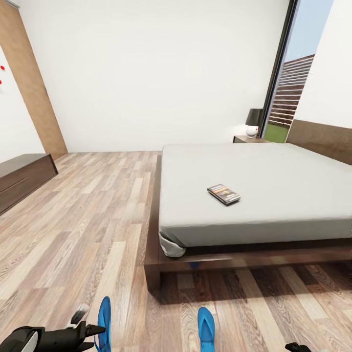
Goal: In the bedroom, move the book from the bed onto either nightstand, and place the two sandals side by side next to the bed.
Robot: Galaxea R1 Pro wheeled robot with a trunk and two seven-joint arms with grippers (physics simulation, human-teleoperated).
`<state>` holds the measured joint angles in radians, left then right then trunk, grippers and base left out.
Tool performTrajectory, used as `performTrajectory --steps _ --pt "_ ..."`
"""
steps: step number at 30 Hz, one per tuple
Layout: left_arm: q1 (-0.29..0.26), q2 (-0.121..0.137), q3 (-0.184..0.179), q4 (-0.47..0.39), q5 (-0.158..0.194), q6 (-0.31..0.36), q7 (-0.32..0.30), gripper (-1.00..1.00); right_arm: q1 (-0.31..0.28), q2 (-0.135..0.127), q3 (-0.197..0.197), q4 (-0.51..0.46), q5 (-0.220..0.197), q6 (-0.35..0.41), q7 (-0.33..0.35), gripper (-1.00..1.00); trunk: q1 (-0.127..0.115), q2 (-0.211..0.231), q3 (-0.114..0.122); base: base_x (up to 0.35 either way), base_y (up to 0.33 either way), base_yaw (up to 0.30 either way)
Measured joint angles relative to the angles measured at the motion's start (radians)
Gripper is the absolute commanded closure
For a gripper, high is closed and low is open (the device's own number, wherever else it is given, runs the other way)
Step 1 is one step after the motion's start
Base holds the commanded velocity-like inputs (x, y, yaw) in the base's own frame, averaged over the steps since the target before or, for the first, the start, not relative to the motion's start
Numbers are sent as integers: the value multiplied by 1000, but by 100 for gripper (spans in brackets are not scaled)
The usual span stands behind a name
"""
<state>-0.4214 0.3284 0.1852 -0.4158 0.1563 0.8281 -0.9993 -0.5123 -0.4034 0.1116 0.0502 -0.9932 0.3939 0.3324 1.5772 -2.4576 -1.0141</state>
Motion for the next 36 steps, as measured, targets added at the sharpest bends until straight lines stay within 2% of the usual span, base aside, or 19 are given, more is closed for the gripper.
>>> performTrajectory --steps 36 --pt "0 0 0 0 0 0 0 100 0 0 1 0 0 0 0 -100 0 0 0 0 -94 0"
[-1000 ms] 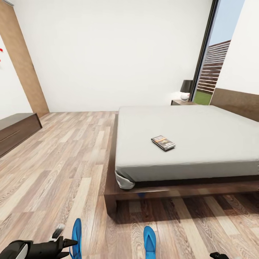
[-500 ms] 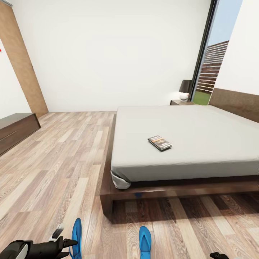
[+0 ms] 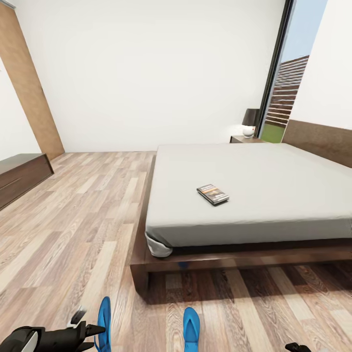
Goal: In the bedroom, move the book from the bed onto either nightstand, and place the two sandals side by side next to the bed.
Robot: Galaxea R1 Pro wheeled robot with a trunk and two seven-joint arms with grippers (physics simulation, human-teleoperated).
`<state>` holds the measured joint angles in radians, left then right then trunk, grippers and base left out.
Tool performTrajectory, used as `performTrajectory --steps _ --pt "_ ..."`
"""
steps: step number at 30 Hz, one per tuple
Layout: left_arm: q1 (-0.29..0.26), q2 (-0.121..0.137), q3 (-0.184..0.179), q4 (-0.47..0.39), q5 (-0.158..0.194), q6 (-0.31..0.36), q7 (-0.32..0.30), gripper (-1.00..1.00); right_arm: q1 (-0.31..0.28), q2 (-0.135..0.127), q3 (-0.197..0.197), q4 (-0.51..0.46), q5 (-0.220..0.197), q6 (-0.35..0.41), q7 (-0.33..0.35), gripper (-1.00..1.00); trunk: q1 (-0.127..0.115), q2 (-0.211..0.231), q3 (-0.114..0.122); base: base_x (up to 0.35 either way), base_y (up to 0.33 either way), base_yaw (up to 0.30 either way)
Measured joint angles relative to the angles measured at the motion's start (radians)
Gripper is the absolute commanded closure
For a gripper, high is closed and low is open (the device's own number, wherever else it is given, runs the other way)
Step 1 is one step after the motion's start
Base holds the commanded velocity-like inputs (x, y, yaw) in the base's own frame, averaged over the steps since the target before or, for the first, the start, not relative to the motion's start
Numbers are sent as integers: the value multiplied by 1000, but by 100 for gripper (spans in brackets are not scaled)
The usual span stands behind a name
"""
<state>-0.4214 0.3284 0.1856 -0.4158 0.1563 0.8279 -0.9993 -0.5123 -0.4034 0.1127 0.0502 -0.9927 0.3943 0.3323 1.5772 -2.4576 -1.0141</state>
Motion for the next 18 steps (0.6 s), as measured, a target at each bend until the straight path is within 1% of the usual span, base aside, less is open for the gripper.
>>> performTrajectory --steps 13,18 --pt "0 0 0 0 0 0 0 100 0 0 0 0 0 0 0 -100 0 0 0 0 -79 0" --pt "0 0 1 0 0 -1 0 100 0 0 1 0 0 1 0 -100 0 0 0 0 -24 0"
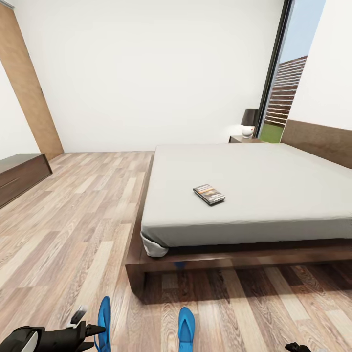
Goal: In the bedroom, move the book from the bed onto either nightstand, and place the two sandals side by side next to the bed.
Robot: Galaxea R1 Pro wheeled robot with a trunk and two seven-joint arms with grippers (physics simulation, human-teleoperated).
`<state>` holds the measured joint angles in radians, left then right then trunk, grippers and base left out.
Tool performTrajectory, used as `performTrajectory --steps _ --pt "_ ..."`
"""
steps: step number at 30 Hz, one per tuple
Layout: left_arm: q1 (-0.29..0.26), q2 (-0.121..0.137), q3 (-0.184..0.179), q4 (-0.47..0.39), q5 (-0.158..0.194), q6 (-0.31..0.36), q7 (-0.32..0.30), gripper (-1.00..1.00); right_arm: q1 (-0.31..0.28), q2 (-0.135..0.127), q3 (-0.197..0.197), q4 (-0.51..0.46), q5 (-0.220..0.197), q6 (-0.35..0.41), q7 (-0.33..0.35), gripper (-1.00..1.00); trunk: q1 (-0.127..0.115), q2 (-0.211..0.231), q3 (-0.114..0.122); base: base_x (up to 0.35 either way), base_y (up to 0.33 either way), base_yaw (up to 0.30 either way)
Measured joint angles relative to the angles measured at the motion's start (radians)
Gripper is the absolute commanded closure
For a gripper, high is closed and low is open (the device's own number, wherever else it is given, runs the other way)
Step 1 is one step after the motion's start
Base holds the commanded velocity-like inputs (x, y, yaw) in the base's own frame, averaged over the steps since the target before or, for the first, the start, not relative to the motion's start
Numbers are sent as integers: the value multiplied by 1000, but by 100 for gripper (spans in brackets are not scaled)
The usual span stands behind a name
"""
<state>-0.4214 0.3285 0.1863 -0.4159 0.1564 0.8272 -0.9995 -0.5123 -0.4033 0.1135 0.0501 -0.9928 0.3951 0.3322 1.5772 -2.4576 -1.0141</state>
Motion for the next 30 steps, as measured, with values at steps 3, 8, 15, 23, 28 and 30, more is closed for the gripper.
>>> performTrajectory --steps 3,8,15,23,28,30 --pt "0 0 0 0 0 -1 0 100 0 0 0 0 0 -1 0 -100 0 0 0 0 -5 0" --pt "0 0 0 0 0 -1 0 100 0 0 1 0 0 -1 0 -100 0 0 0 0 -1 0" --pt "0 0 0 0 0 -1 0 100 0 1 1 0 0 -1 0 -100 0 0 0 0 -64 0" --pt "0 0 0 0 0 -2 0 100 0 6 0 0 0 -1 0 -100 0 0 0 0 -112 0" --pt "0 0 0 0 0 -2 0 100 0 6 -1 0 0 -1 0 -100 0 0 0 0 -115 0" --pt "0 0 0 0 0 -2 0 100 0 6 -1 0 0 -1 0 -100 0 0 0 0 -108 0"
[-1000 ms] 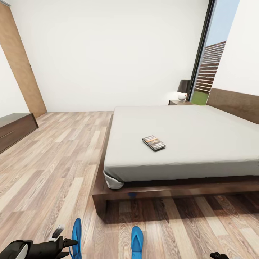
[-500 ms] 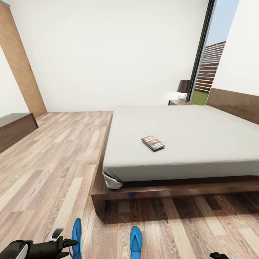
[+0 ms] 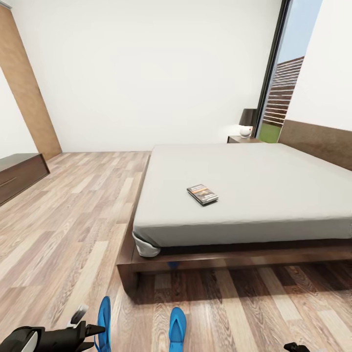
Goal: In the bedroom, move the book from the bed onto either nightstand, and place the two sandals side by side next to the bed.
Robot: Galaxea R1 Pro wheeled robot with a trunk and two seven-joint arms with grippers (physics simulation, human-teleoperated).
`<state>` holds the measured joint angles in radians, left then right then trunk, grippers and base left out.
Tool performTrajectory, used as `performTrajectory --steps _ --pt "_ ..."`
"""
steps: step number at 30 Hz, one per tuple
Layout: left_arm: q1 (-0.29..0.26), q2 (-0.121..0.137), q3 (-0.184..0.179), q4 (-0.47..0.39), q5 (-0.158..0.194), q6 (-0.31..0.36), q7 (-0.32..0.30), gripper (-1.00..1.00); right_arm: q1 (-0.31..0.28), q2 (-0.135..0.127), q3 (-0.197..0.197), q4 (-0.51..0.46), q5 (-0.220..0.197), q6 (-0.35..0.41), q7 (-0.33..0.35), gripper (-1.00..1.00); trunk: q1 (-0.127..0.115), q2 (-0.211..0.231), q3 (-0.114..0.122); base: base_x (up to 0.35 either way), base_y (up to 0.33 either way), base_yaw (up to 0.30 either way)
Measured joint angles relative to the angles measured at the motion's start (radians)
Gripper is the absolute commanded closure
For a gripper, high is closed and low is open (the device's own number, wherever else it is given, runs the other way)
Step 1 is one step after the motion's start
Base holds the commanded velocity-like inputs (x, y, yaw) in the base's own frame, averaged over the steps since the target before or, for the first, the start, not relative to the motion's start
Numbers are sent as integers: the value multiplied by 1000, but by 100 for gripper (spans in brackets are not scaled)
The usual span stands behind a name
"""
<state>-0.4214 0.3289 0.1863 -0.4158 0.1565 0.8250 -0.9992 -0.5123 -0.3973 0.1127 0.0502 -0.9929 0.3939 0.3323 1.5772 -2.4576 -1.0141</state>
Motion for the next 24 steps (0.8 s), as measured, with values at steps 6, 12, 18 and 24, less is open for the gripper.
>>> performTrajectory --steps 6,12,18,24 --pt "0 0 3 0 0 0 0 100 0 0 0 0 0 0 0 -100 0 0 0 0 -49 0" --pt "0 0 23 0 -4 0 11 100 0 0 1 0 -1 0 0 -100 0 0 0 0 -3 0" --pt "0 -3 26 0 -1 0 107 100 0 0 -1 0 -2 -1 0 -100 0 0 0 0 0 0" --pt "2 -47 26 -14 4 3 190 100 0 -1 -2 0 -7 0 0 -100 0 0 0 0 0 0"
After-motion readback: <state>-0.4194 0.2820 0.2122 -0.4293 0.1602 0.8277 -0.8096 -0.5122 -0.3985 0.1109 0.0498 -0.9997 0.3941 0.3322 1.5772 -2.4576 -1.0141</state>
